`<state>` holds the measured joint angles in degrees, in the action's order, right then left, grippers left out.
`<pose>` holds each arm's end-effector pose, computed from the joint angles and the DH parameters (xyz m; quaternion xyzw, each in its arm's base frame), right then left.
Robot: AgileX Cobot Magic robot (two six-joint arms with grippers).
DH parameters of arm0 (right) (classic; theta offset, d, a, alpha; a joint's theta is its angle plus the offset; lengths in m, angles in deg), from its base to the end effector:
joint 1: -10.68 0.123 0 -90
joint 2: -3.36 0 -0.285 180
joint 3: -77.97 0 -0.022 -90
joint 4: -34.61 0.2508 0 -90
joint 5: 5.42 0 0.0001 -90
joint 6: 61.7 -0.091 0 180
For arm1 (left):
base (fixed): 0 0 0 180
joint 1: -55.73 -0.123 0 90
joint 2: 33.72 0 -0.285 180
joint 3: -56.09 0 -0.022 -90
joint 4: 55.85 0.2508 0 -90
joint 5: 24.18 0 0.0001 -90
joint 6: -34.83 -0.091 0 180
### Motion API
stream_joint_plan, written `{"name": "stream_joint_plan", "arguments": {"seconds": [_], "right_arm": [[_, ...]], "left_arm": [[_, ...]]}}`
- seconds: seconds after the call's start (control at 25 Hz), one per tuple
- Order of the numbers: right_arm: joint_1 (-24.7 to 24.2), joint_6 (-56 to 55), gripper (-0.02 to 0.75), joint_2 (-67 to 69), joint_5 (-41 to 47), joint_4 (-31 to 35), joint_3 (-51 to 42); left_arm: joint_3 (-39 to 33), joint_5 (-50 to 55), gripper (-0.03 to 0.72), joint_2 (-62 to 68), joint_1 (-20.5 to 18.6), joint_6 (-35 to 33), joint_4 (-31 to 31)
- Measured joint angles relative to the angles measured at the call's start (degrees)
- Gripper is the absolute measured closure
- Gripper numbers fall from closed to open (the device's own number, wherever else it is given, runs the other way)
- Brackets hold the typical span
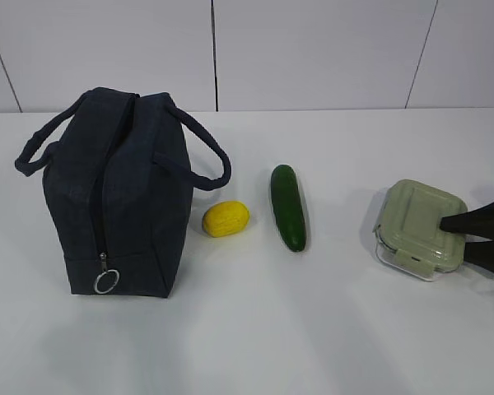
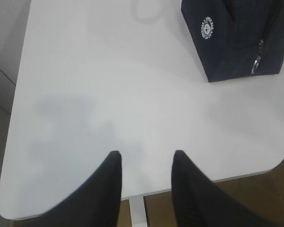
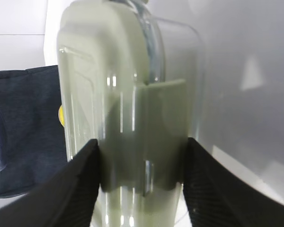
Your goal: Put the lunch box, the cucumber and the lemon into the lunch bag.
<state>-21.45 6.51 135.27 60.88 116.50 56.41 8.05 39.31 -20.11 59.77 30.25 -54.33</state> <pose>0.3215 -0.1045 0.0826 0.2096 0.8153 0.5013 0.2000 0.0078 0.0016 0.2761 0.0665 0.8850 0.0154 0.4606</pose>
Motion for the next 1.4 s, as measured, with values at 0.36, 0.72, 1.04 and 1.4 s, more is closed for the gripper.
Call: {"name": "stream_joint_plan", "arguments": {"seconds": [0.36,0.72,1.04,1.4], "right_arm": [[0.0,-0.92,0.337,-1.08,-0.9,-1.09,0.0],[0.0,-2.22,0.337,-1.59,-1.47,-1.54,0.0],[0.0,-2.58,0.344,-1.59,-1.47,-1.64,0.0],[0.0,-2.98,0.352,-1.59,-1.47,-1.65,0.0]], "left_arm": [[0.0,0.0,0.449,0.0,0.0,0.0,0.0],[0.0,0.0,0.449,0.0,0.0,0.0,0.0],[0.0,0.0,0.449,0.0,0.0,0.0,0.0],[0.0,0.0,0.449,0.0,0.0,0.0,0.0]]}}
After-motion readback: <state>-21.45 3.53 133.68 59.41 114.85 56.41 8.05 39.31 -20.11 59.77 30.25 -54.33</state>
